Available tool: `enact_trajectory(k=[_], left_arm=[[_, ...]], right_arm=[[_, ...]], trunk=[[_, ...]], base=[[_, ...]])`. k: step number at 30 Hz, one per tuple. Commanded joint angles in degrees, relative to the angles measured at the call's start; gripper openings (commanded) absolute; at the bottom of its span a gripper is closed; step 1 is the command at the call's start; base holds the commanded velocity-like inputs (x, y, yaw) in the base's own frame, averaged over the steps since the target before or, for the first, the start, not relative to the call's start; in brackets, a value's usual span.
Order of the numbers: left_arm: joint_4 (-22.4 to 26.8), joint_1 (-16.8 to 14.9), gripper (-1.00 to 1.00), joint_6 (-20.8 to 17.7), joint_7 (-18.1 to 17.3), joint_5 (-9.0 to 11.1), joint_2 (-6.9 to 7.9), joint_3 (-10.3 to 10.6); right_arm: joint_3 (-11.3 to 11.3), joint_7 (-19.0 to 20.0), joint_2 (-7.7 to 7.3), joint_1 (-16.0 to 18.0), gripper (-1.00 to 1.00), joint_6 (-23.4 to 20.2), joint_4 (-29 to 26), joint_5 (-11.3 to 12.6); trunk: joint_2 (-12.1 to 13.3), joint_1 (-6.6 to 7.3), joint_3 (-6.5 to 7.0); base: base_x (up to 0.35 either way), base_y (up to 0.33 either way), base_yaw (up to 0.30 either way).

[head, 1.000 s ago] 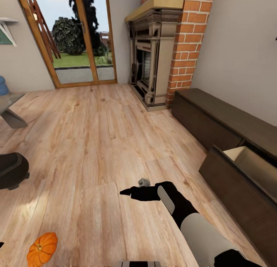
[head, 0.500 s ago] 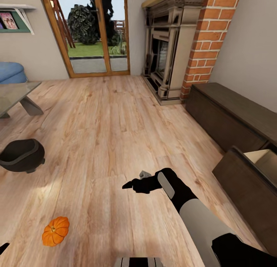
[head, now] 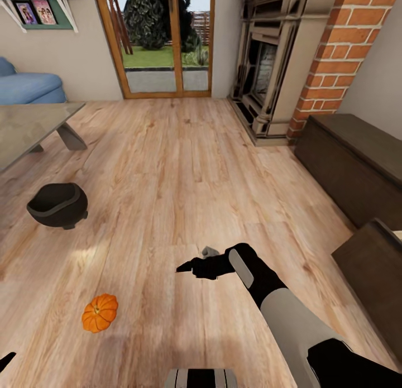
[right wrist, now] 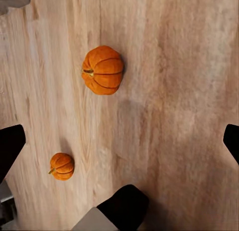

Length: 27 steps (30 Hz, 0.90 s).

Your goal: Place each of the two pumpkins and all three candles from the living room inside a cabinet in the living room (use any cabinet), then make sure every cabinet is closed, and position the cauldron so it is next to a table in the living room.

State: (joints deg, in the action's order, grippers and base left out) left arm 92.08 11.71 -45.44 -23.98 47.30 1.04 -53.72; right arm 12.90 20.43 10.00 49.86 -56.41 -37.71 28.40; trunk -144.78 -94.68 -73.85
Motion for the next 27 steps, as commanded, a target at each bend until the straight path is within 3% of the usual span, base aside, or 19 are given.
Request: enact_trajectory(k=[1, 4, 6, 12, 27], left_arm=[[0.0, 0.0, 1.00, -0.4, -0.1, 0.2, -0.03, 0.0], [0.0, 0.0, 1.00, -0.4, -0.1, 0.2, -0.06, 0.0], [0.0, 0.0, 1.00, -0.5, -0.3, 0.2, -0.19, 0.2], [0.0, 0.0, 1.00, -0.9, -0.6, 0.2, -0.15, 0.2], [-0.1, 0.1, 1.00, -2.5, -0.9, 0.2, -0.39, -0.1]], right_arm=[[0.0, 1.0, 0.00, 0.0, 1.00, -0.1, -0.2, -0.5], [-0.1, 5.2, 0.00, 0.1, 1.00, 0.6, -0.8, 0.2], [-0.1, 9.2, 0.00, 0.9, 1.00, 7.4, -1.0, 1.5], [-0.1, 10.2, 0.00, 1.2, 1.00, 10.5, -1.1, 3.9], [0.2, 10.5, 0.00, 1.3, 1.00, 11.3, -1.3, 4.7]], trunk=[[0.0, -0.02, -0.25], [-0.1, -0.09, -0.90], [-0.1, -0.15, -1.34], [-0.2, -0.30, -2.63], [-0.2, -0.30, -2.25]], base=[[0.000, 0.000, 0.200], [0.000, 0.000, 0.202], [0.000, 0.000, 0.203], [0.000, 0.000, 0.209], [0.000, 0.000, 0.266]])
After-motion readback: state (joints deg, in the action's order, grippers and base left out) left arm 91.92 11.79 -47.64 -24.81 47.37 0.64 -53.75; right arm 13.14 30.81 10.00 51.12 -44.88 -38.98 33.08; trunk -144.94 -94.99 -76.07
